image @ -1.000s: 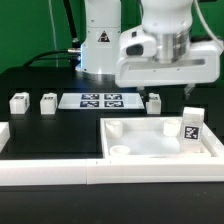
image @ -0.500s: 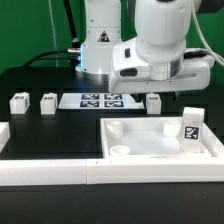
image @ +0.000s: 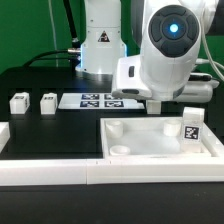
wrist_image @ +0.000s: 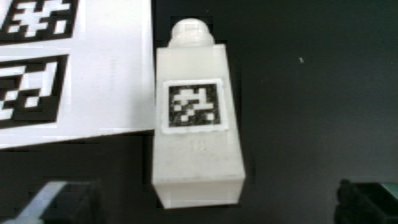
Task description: Assemble square table
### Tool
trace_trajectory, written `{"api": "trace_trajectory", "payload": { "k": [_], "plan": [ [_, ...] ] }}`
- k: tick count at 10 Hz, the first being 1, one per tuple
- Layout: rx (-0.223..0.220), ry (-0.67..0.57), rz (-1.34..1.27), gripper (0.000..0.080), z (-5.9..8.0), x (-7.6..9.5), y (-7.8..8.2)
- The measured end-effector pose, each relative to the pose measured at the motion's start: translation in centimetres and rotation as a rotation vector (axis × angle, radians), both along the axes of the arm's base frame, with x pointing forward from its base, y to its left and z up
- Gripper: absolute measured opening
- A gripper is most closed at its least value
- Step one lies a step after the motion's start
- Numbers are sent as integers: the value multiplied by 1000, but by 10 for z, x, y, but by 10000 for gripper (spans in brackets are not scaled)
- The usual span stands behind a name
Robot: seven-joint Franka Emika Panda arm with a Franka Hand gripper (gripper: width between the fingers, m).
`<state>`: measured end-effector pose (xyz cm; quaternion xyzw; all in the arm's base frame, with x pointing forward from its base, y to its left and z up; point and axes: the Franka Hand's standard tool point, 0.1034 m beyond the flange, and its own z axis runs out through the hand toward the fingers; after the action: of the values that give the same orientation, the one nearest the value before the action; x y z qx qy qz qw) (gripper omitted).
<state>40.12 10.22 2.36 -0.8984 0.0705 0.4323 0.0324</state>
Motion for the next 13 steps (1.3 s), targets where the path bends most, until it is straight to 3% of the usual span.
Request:
{"api": "trace_trajectory", "payload": {
  "k": [3, 6, 8, 9, 10, 13],
  "plan": [
    [-5, 5, 6, 649, -18, -36, 8],
    [-7, 18, -4, 649, -20, -43, 4],
    [-7, 18, -6, 397, -20, -43, 4],
    [-7, 19, -6, 397, -20, -43, 3],
    [-7, 19, -7, 284, -20, -43, 3],
    [-7, 19, -8, 284, -20, -42, 3]
  ]
}}
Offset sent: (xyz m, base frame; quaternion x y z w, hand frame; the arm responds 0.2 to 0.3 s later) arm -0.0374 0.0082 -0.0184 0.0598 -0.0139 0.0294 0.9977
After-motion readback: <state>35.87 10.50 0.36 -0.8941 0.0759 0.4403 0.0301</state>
